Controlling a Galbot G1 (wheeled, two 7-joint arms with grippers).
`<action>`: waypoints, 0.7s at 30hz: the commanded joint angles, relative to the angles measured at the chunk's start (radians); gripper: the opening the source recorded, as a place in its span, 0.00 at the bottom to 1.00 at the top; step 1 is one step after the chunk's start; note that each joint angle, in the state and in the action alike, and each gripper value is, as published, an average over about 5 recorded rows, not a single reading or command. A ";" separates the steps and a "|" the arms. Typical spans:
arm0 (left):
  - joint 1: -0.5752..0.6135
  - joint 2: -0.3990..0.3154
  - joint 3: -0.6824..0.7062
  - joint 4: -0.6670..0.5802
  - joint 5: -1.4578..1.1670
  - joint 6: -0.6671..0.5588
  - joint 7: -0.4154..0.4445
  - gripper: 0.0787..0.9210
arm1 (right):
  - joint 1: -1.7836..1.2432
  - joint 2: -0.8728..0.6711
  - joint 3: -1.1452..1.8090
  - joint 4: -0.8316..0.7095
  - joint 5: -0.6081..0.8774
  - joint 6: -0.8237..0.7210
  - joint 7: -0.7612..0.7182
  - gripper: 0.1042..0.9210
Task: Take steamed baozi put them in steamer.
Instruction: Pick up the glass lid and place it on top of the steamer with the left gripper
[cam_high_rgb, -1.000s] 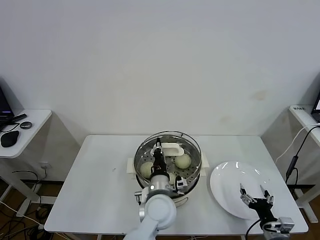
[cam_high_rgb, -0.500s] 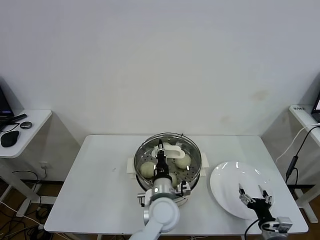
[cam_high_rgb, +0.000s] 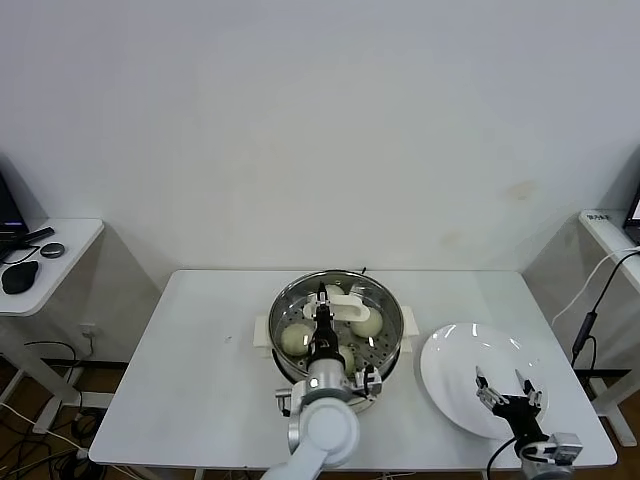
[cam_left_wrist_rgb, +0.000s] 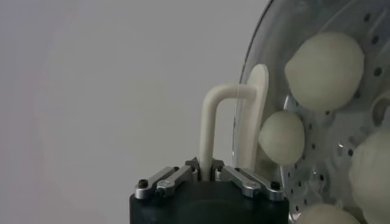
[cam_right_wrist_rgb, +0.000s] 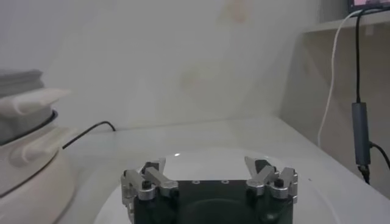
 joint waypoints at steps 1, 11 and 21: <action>0.005 -0.001 0.006 0.005 -0.001 0.000 0.010 0.12 | -0.001 0.000 0.001 -0.002 -0.002 0.001 0.000 0.88; 0.015 0.007 0.012 -0.004 -0.005 -0.001 -0.009 0.12 | 0.004 0.002 -0.003 -0.002 -0.003 0.000 0.000 0.88; 0.099 0.060 0.029 -0.220 -0.108 -0.032 0.054 0.31 | 0.006 0.004 0.002 -0.001 -0.007 -0.001 0.000 0.88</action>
